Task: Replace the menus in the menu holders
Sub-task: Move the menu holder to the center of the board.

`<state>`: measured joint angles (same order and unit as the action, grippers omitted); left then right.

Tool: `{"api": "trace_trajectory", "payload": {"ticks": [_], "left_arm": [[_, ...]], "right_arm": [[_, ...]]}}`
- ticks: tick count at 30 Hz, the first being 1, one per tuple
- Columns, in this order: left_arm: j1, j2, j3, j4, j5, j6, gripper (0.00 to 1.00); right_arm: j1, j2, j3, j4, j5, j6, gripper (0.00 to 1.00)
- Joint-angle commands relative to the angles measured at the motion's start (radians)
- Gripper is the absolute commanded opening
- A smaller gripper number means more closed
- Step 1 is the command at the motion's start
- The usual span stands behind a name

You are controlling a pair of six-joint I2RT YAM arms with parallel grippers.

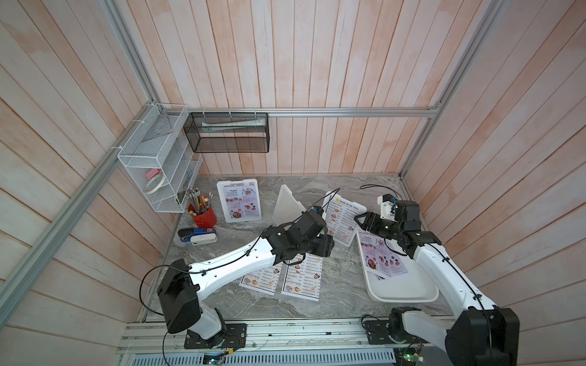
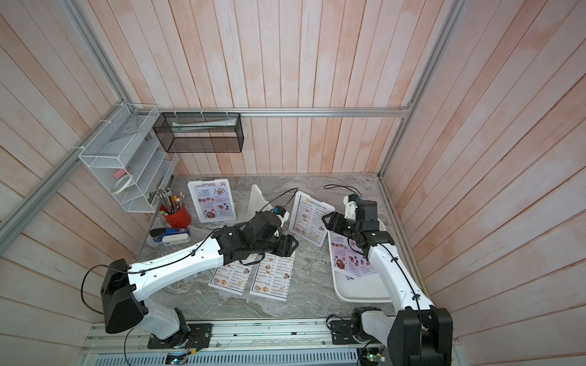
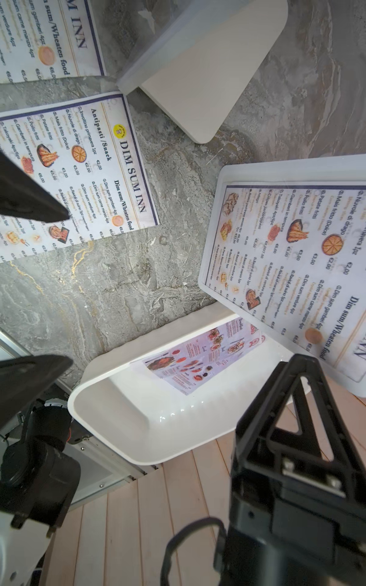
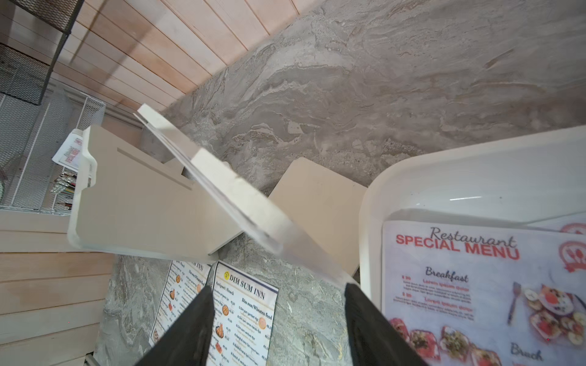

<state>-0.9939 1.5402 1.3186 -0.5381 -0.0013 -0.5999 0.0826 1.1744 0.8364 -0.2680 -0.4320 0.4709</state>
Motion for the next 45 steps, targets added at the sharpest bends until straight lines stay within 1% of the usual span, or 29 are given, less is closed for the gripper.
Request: {"api": "trace_trajectory", "payload": {"ticks": [1, 3, 5, 11, 14, 21, 24, 27, 31, 33, 35, 38, 41, 42, 43, 45], "left_arm": [[0.003, -0.038, 0.016, -0.001, -0.016, -0.009, 0.68], [0.003, -0.045, 0.008, 0.007, -0.013, -0.003, 0.68], [0.003, -0.045, 0.005, 0.008, -0.011, 0.000, 0.68], [0.003, -0.039, 0.013, 0.027, -0.001, 0.005, 0.68], [0.003, -0.043, 0.014, 0.033, 0.006, 0.003, 0.68], [0.005, -0.041, 0.018, 0.026, -0.015, 0.012, 0.68], [0.007, -0.034, 0.020, 0.030, -0.016, 0.015, 0.68], [0.011, -0.025, 0.025, 0.032, -0.008, 0.014, 0.68], [0.011, -0.007, 0.036, 0.037, -0.008, 0.014, 0.68], [0.011, 0.016, 0.045, 0.037, 0.000, 0.010, 0.68], [0.007, 0.043, 0.061, 0.036, 0.011, 0.008, 0.68], [-0.007, 0.071, 0.084, 0.042, 0.001, -0.001, 0.69], [-0.015, 0.086, 0.098, 0.061, 0.000, -0.012, 0.69], [-0.018, 0.095, 0.105, 0.069, 0.006, -0.015, 0.69], [-0.022, 0.105, 0.113, 0.073, 0.013, -0.019, 0.69], [-0.037, 0.137, 0.137, 0.074, 0.019, -0.031, 0.70]], "right_arm": [[0.005, 0.044, -0.002, 0.098, 0.037, -0.013, 0.66], [0.009, 0.064, 0.002, 0.127, 0.029, -0.022, 0.66], [0.029, 0.079, 0.005, 0.160, 0.024, -0.027, 0.64], [0.137, 0.159, 0.052, 0.213, 0.119, -0.041, 0.57], [0.150, 0.205, 0.072, 0.243, 0.160, -0.038, 0.50], [0.152, 0.316, 0.155, 0.276, 0.244, -0.055, 0.43], [0.152, 0.367, 0.198, 0.284, 0.261, -0.068, 0.43], [0.145, 0.424, 0.246, 0.278, 0.268, -0.094, 0.47], [0.126, 0.468, 0.314, 0.245, 0.228, -0.136, 0.52], [0.126, 0.442, 0.352, 0.177, 0.192, -0.180, 0.57], [0.122, 0.380, 0.369, 0.104, 0.140, -0.203, 0.61], [0.102, 0.253, 0.337, 0.014, 0.033, -0.212, 0.66], [0.056, 0.141, 0.267, -0.067, -0.040, -0.180, 0.67], [0.035, 0.110, 0.238, -0.092, -0.038, -0.169, 0.67], [0.017, 0.080, 0.207, -0.115, -0.008, -0.152, 0.67], [-0.058, 0.027, 0.133, -0.157, 0.045, -0.100, 0.67]]}}
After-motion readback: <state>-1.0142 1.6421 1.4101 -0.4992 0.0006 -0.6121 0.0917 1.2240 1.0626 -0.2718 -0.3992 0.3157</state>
